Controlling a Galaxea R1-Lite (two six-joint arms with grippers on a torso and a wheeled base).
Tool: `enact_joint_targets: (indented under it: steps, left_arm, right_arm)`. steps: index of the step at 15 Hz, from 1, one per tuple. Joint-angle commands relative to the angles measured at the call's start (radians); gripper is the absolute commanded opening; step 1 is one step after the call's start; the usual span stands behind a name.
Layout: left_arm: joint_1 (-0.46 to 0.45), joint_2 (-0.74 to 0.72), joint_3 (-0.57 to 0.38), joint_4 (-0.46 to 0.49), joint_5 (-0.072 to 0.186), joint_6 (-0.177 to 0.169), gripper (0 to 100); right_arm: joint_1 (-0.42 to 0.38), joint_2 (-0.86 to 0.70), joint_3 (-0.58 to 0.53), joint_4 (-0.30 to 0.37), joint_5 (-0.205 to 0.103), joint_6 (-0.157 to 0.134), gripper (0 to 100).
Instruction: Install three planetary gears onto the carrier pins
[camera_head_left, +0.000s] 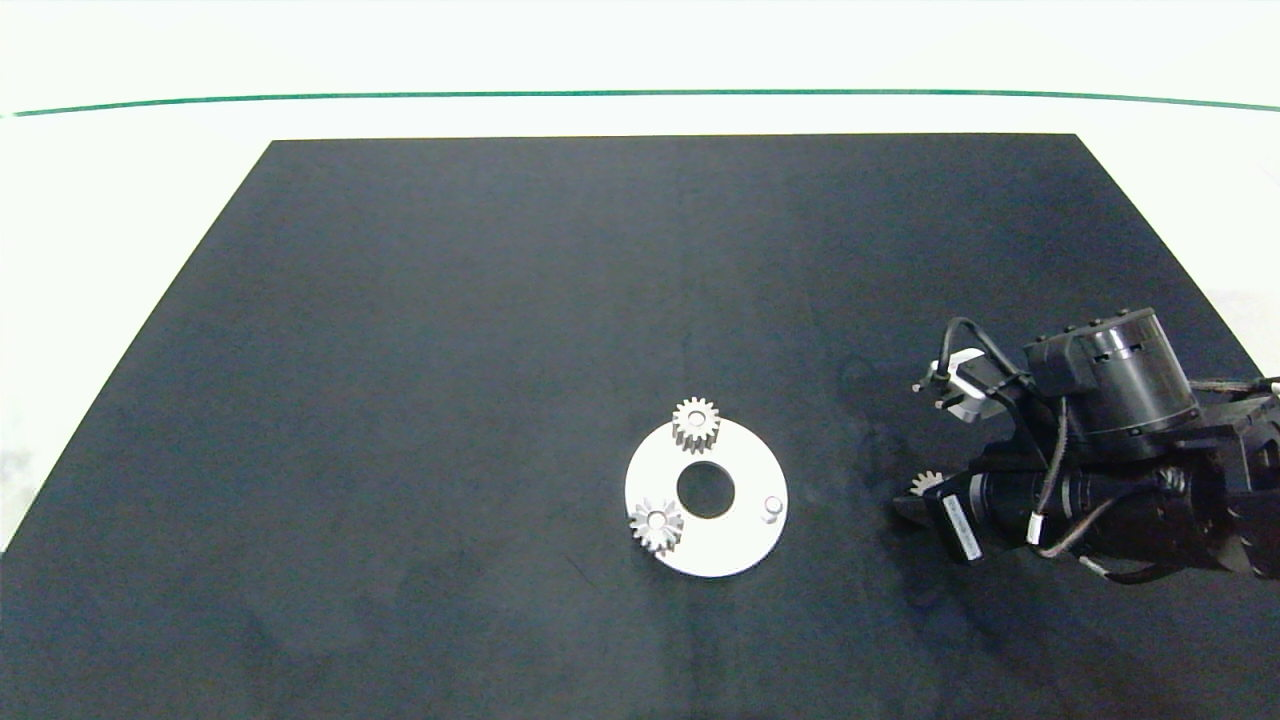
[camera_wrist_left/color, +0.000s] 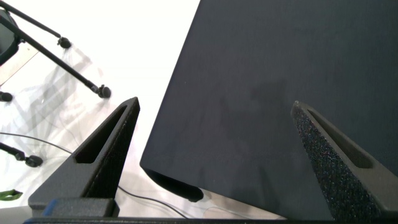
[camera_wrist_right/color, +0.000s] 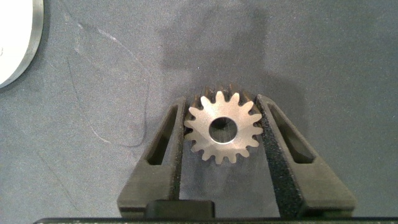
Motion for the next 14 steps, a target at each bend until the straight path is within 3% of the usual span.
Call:
enact_joint_targets:
  steps: [1,14]
  left_arm:
    - [0.001,0.002,0.0,0.004,0.004,0.0,100]
    - [0.003,0.001,0.005,0.004,0.004,-0.001,100]
  right_arm:
    - [0.0,0.004,0.001,0.003,0.0,-0.001,35]
    - [0.002,0.004,-0.008,0.007,0.0,0.002,10]
